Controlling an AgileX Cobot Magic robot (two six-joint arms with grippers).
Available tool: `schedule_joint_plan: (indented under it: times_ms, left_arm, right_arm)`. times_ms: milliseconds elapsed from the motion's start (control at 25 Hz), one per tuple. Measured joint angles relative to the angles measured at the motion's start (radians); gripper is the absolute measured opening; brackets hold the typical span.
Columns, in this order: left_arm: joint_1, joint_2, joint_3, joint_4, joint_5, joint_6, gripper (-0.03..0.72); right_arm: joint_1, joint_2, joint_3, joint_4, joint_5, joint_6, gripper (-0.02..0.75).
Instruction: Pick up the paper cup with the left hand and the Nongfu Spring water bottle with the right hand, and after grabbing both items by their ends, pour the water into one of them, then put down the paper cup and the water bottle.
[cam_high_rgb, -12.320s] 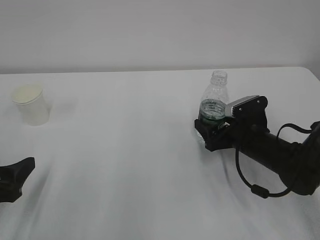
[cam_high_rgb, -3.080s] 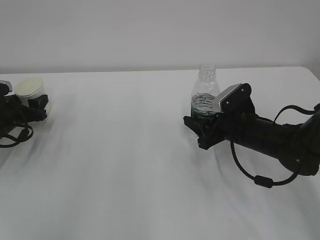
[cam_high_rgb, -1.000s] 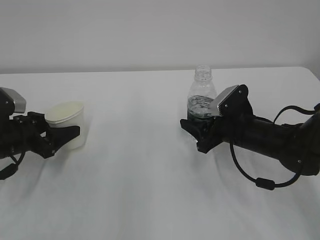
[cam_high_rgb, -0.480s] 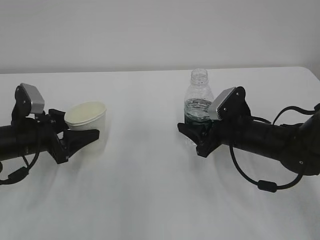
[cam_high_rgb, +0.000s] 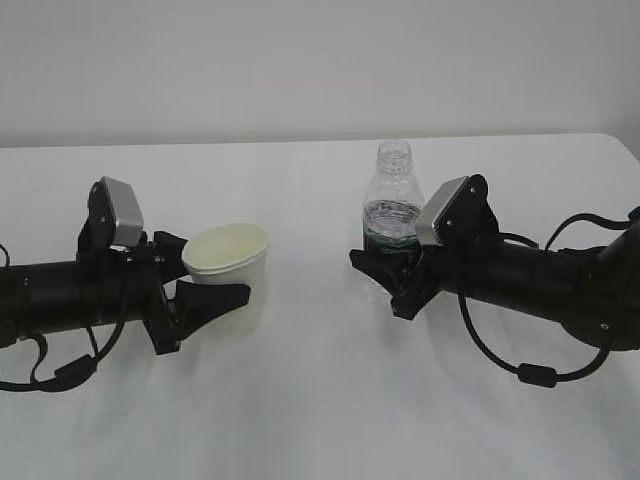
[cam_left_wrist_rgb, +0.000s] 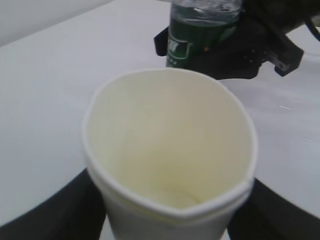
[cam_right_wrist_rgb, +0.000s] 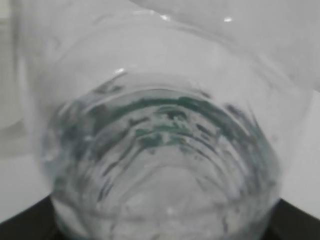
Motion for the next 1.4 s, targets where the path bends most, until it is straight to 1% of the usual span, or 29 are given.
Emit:
schedule_joint_plan:
  times_ms: [240,520,800,1080,1400]
  left_arm:
    - [-0.082,0.000,0.000,0.000,-0.001,0.000,0.477]
    - [-0.156,0.000,0.000,0.000,-0.001,-0.008,0.465]
    - [-0.200,0.000,0.000,0.000,-0.001,-0.030,0.463]
    - [-0.227,0.000,0.000,0.000,-0.002,-0.033,0.463]
    - [-0.299,0.000,0.000,0.000,-0.002,-0.033,0.463]
  right_arm:
    - [0.000,0.000,0.000,-0.022,-0.004,0.000,0.477]
    - [0.000,0.000,0.000,-0.050,-0.030,0.000,0.477]
    - [0.000,-0.001,0.000,-0.067,-0.042,0.000,0.477]
    - [0.000,-0.001,0.000,-0.099,-0.049,0.000,0.477]
    - [0.000,-0.001,0.000,-0.117,-0.065,0.000,0.477]
